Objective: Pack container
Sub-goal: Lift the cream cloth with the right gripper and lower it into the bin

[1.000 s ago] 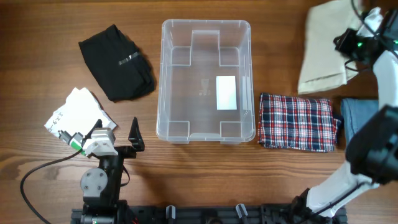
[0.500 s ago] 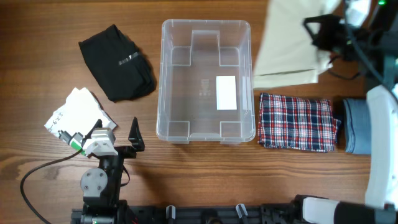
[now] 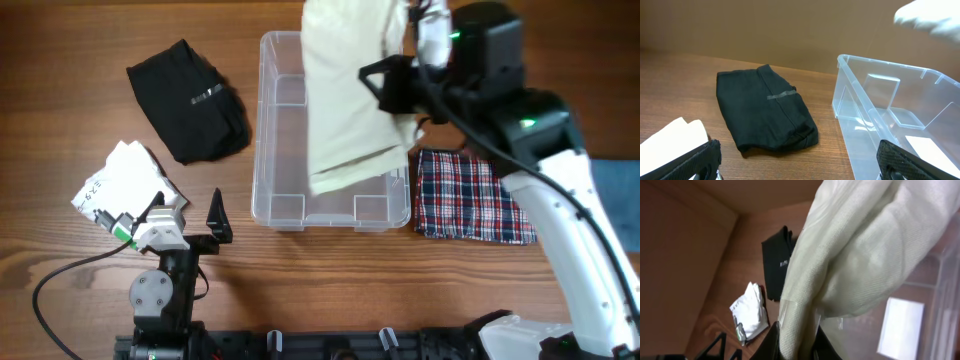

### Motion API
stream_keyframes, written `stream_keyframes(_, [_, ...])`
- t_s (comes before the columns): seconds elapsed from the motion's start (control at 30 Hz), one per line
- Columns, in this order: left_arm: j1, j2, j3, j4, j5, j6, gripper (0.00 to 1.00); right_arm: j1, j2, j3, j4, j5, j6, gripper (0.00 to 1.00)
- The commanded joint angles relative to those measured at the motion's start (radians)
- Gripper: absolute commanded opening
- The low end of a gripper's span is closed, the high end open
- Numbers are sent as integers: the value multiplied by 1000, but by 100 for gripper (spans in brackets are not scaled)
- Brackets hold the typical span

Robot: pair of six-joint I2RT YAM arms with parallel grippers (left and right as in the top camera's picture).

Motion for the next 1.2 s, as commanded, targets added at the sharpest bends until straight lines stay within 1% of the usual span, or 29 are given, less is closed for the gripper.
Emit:
stream_keyframes(0.0, [6,-6,-6,3,12,23,100,89,43,17,15,168,130,4])
stream_keyframes(0.1, [6,-6,-6,3,12,23,100,134,95,17,15,212,199,4])
stream_keyframes(0.2, [6,-6,-6,3,12,23,100,148,154,17,19,227,227,4])
stream_keyframes(0.33, [6,-6,-6,3,12,23,100,148,211,17,20,227,215,4])
stream_keyframes(0.43, [6,-6,-6,3,11,23,100,148,264,17,32,222,177,4])
stream_keyframes(0.63, [6,-6,-6,3,12,23,100,148,340,17,45,153,141,4])
stream_keyframes(0.8, [6,-6,-6,3,12,23,100,148,359,16,37,148,92,4])
stream_keyframes(1.17, [6,-6,-6,3,12,23,100,149,381,12,23,146,98,4])
